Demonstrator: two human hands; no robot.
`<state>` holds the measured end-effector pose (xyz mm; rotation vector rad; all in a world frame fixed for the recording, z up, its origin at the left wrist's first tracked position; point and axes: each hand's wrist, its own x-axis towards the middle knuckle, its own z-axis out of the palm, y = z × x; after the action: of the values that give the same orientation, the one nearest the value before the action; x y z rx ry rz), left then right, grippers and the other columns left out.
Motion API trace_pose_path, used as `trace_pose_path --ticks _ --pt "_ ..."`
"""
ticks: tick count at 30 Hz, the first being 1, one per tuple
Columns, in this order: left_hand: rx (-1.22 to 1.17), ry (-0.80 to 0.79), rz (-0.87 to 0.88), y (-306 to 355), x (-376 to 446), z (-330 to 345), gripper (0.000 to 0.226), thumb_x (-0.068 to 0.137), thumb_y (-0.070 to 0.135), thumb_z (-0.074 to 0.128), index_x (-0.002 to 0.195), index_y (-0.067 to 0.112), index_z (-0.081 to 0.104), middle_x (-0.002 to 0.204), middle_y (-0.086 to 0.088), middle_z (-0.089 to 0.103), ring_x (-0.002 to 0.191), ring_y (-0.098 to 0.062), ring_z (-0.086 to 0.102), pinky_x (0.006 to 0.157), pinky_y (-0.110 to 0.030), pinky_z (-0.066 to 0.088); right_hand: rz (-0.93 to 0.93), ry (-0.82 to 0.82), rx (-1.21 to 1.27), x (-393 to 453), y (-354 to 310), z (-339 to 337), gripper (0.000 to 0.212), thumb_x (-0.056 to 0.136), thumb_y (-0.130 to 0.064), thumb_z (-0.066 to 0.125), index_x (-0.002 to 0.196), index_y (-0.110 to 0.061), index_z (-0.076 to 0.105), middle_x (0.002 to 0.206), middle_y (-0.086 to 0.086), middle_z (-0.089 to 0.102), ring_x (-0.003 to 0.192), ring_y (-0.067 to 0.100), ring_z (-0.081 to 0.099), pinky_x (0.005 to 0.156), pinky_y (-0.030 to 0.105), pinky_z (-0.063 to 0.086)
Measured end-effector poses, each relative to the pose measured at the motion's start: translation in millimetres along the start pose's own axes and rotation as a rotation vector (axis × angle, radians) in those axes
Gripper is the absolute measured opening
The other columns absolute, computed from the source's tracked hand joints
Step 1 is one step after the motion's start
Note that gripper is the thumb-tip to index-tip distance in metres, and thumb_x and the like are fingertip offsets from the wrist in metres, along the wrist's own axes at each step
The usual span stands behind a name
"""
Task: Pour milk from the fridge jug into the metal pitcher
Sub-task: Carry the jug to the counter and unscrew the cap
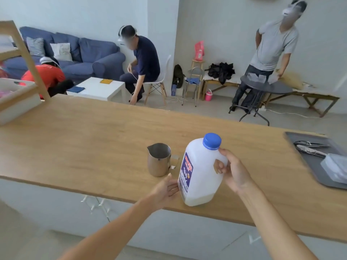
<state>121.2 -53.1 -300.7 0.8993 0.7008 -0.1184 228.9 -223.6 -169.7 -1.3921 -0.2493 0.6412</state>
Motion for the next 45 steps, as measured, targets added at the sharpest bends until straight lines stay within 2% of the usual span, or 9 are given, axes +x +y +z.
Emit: trace_pose_path --ticks 2,9,17,21,25,31,37,40,45 --pt "-0.016 -0.003 -0.011 3 7 3 0.048 0.100 0.044 0.029 0.104 0.010 0.063 0.124 -0.004 0.059 0.115 -0.015 0.053 0.082 -0.024 0.045 0.006 -0.003 -0.010 10 1 -6 0.028 0.073 -0.033 0.061 0.061 -0.017 0.042 0.051 -0.001 0.029 0.053 0.017 0.024 0.058 0.032 0.021" --pt "-0.014 0.008 0.011 8 25 17 0.050 0.100 0.041 0.032 0.133 0.006 0.046 0.132 -0.005 0.051 0.131 -0.018 0.042 0.112 -0.032 0.029 0.033 -0.005 0.007 41 10 -20 0.028 0.072 -0.032 0.063 0.064 -0.015 0.043 0.049 0.000 0.030 0.051 0.016 0.026 0.058 0.031 0.023" --pt "0.056 0.010 0.030 13 35 23 0.052 0.100 0.041 0.031 0.139 0.008 0.040 0.139 -0.003 0.047 0.131 -0.016 0.040 0.113 -0.034 0.025 -0.033 -0.048 -0.029 57 12 -27 0.036 0.076 -0.035 0.060 0.054 -0.016 0.040 0.051 0.003 0.032 0.051 0.014 0.030 0.060 0.031 0.025" --pt "0.256 0.038 0.064 23 19 28 0.048 0.100 0.039 0.034 0.137 0.011 0.044 0.137 -0.001 0.051 0.129 -0.016 0.044 0.110 -0.034 0.028 -0.042 -0.071 0.041 59 21 -31 0.042 0.068 -0.044 0.066 0.053 -0.016 0.040 0.050 0.004 0.033 0.050 0.015 0.033 0.061 0.030 0.028" --pt "0.397 0.080 0.271 48 -3 34 0.038 0.097 0.046 0.039 0.118 0.022 0.060 0.125 0.008 0.061 0.117 -0.007 0.053 0.106 -0.030 0.036 -0.044 -0.115 0.139 61 32 -36 0.041 0.070 -0.047 0.066 0.050 -0.018 0.045 0.047 0.002 0.035 0.050 0.015 0.035 0.061 0.029 0.030" --pt "0.532 -0.009 0.539 102 -38 68 0.029 0.096 0.045 0.044 0.117 0.034 0.060 0.114 0.021 0.063 0.112 0.004 0.054 0.098 -0.023 0.039 -0.042 -0.123 0.055 65 35 -37 0.051 0.072 -0.054 0.061 0.051 -0.014 0.037 0.047 0.000 0.032 0.051 0.013 0.034 0.061 0.029 0.028" --pt "0.959 -0.117 0.750 131 -38 95 0.049 0.089 0.043 0.057 0.133 0.023 0.050 0.129 0.011 0.058 0.122 0.000 0.049 0.105 -0.026 0.035 -0.055 -0.042 0.067 63 36 -33 0.043 0.068 -0.054 0.064 0.060 -0.016 0.046 0.051 0.000 0.036 0.047 0.010 0.035 0.060 0.029 0.028" --pt "1.129 -0.084 0.816 133 -35 107 0.055 0.087 0.042 0.061 0.136 0.022 0.045 0.131 0.009 0.056 0.124 -0.004 0.047 0.104 -0.023 0.034 -0.055 0.012 0.088 60 37 -29 0.038 0.075 -0.050 0.062 0.061 -0.017 0.048 0.053 0.000 0.037 0.048 0.010 0.035 0.061 0.028 0.028" --pt "1.248 -0.012 1.007 133 -33 115 0.044 0.086 0.039 0.063 0.123 0.016 0.054 0.113 0.004 0.065 0.103 -0.013 0.058 0.087 -0.020 0.041 -0.061 0.072 0.091 59 38 -25 0.043 0.070 -0.054 0.065 0.060 -0.016 0.045 0.052 -0.001 0.036 0.048 0.009 0.036 0.064 0.028 0.030"
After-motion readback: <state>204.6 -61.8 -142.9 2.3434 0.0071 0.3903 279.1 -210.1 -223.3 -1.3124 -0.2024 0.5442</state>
